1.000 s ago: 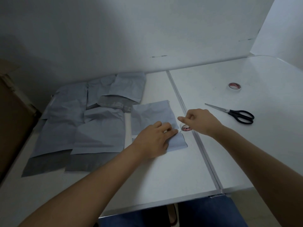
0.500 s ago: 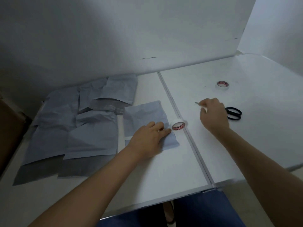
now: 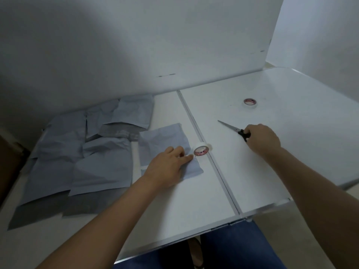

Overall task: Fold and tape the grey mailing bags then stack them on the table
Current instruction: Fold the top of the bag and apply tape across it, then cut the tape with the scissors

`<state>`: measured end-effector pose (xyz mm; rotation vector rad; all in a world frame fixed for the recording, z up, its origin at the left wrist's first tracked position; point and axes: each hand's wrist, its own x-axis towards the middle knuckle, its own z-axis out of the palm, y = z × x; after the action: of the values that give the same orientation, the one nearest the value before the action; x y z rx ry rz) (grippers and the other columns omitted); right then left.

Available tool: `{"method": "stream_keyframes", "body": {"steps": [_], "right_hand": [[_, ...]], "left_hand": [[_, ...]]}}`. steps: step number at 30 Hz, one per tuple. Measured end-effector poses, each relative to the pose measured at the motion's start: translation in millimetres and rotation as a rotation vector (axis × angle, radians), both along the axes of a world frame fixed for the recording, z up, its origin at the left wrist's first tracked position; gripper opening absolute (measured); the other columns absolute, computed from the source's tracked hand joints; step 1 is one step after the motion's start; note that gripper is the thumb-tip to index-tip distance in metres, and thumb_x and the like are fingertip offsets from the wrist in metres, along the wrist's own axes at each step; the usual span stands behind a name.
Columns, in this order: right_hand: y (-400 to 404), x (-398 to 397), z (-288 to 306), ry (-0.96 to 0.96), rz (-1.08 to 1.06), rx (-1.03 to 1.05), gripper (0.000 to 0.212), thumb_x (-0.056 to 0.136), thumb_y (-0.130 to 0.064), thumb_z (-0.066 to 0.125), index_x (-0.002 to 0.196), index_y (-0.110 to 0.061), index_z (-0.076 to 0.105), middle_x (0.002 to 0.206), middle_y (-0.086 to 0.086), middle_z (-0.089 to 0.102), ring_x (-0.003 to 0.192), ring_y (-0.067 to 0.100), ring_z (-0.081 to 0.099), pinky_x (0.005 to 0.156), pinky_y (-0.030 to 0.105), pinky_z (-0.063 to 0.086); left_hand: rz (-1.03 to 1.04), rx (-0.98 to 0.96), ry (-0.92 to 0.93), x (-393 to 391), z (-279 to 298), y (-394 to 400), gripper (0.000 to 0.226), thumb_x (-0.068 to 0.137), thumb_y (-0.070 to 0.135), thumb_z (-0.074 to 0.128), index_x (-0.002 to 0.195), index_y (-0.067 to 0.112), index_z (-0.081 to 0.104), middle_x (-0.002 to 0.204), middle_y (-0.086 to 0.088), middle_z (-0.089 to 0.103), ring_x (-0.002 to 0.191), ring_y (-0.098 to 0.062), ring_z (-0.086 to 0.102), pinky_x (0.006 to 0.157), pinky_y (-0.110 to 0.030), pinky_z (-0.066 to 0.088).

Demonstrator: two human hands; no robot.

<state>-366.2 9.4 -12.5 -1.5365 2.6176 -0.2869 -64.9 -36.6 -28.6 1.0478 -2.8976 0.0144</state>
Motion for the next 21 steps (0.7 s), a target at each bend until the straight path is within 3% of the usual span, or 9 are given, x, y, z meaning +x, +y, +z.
{"method": "stream_keyframes", "body": {"steps": [6, 10, 15, 18, 21], "right_hand": [[3, 17, 7, 0.012, 0.012, 0.077, 0.021, 0.094, -0.023, 0.051, 0.106, -0.006, 0.050, 0.093, 0.011, 0.053, 0.081, 0.028, 0.048, 0.067, 0.032, 0.039], [1, 35, 16, -0.061, 0.033, 0.032, 0.033, 0.091, -0.040, 0.057, 0.098, -0.008, 0.049, 0.086, 0.008, 0.052, 0.078, 0.030, 0.051, 0.066, 0.032, 0.041], [-5, 44, 15, -0.274, 0.034, 0.010, 0.029, 0.088, -0.032, 0.064, 0.104, -0.009, 0.054, 0.101, 0.011, 0.060, 0.086, 0.031, 0.059, 0.070, 0.032, 0.050], [-5, 43, 19, -0.397, 0.051, 0.017, 0.031, 0.087, -0.033, 0.067, 0.109, -0.016, 0.053, 0.101, 0.005, 0.057, 0.082, 0.023, 0.057, 0.055, 0.024, 0.041], [-1, 46, 21, -0.728, 0.017, -0.075, 0.021, 0.087, -0.014, 0.064, 0.106, -0.007, 0.063, 0.096, 0.005, 0.069, 0.075, 0.021, 0.062, 0.063, 0.028, 0.051]], "left_hand": [[0.003, -0.007, 0.008, -2, 2, 3, 0.074, 0.076, 0.039, 0.012, 0.135, 0.025, 0.054, 0.111, -0.002, 0.053, 0.092, -0.026, 0.050, 0.064, -0.032, 0.041], [-0.003, -0.013, -0.007, -2, 2, 4, 0.075, 0.076, 0.040, 0.012, 0.137, 0.024, 0.053, 0.114, -0.002, 0.052, 0.094, -0.025, 0.049, 0.065, -0.032, 0.041], [-0.004, -0.003, 0.010, 0, 2, 7, 0.069, 0.077, 0.036, 0.018, 0.133, 0.022, 0.057, 0.108, -0.003, 0.055, 0.088, -0.026, 0.050, 0.063, -0.034, 0.045], [-0.006, -0.002, 0.020, 1, -1, 6, 0.065, 0.078, 0.035, 0.023, 0.130, 0.021, 0.059, 0.106, -0.003, 0.056, 0.084, -0.025, 0.050, 0.062, -0.034, 0.047], [0.001, -0.016, 0.021, -4, -4, 7, 0.065, 0.077, 0.035, 0.024, 0.129, 0.020, 0.060, 0.104, -0.004, 0.056, 0.081, -0.025, 0.049, 0.060, -0.035, 0.048]]}}
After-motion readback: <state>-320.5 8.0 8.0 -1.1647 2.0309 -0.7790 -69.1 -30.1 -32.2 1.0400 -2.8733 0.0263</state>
